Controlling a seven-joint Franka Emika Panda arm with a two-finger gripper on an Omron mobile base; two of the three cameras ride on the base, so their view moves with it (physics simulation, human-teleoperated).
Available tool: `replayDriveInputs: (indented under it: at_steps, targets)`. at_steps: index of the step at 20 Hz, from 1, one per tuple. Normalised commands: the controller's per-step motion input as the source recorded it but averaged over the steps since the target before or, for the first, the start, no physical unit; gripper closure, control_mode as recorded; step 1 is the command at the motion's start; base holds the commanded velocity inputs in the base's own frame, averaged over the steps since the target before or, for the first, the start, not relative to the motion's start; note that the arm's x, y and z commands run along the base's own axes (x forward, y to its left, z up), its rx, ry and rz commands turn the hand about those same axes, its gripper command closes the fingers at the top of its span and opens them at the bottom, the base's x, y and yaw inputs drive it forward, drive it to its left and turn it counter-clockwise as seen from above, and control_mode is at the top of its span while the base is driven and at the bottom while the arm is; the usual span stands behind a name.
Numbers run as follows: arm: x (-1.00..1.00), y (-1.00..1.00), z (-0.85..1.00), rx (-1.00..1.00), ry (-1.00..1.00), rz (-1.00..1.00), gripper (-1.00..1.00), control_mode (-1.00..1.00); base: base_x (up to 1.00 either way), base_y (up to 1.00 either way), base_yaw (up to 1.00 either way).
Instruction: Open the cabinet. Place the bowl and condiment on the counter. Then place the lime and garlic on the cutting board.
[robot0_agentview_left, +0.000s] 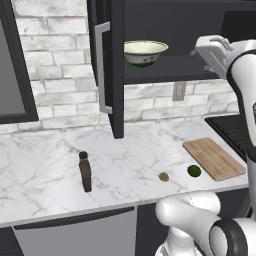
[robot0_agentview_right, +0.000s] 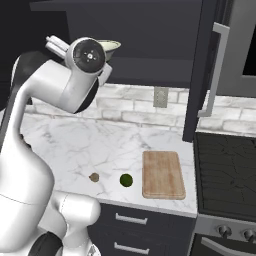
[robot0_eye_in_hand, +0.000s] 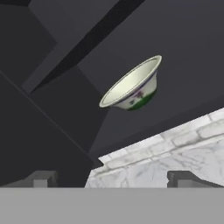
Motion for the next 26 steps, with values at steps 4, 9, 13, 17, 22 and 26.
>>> replayDriveInputs:
  at_steps: [4, 9, 13, 17, 22, 26]
  targets:
    - [0.05, 0.0, -0.01, 0.08, 0.02, -0.09, -1.0, -1.0, 0.0, 0.0, 0.0]
    - [0.02, 0.0, -0.05, 0.02, 0.02, -0.16, -1.0, -1.0, 0.0, 0.0, 0.0]
    - [0.17, 0.0, 0.0, 0.0, 0.12, -0.17, -1.0, -1.0, 0.0, 0.0, 0.0]
    - [0.31, 0.0, 0.0, 0.0, 0.11, -0.13, -1.0, -1.0, 0.0, 0.0, 0.0]
    - [0.26, 0.0, 0.0, 0.04, 0.02, -0.11, -1.0, -1.0, 0.0, 0.0, 0.0]
    - [0.13, 0.0, -0.01, 0.06, 0.0, -0.09, -1.0, -1.0, 0.0, 0.0, 0.0]
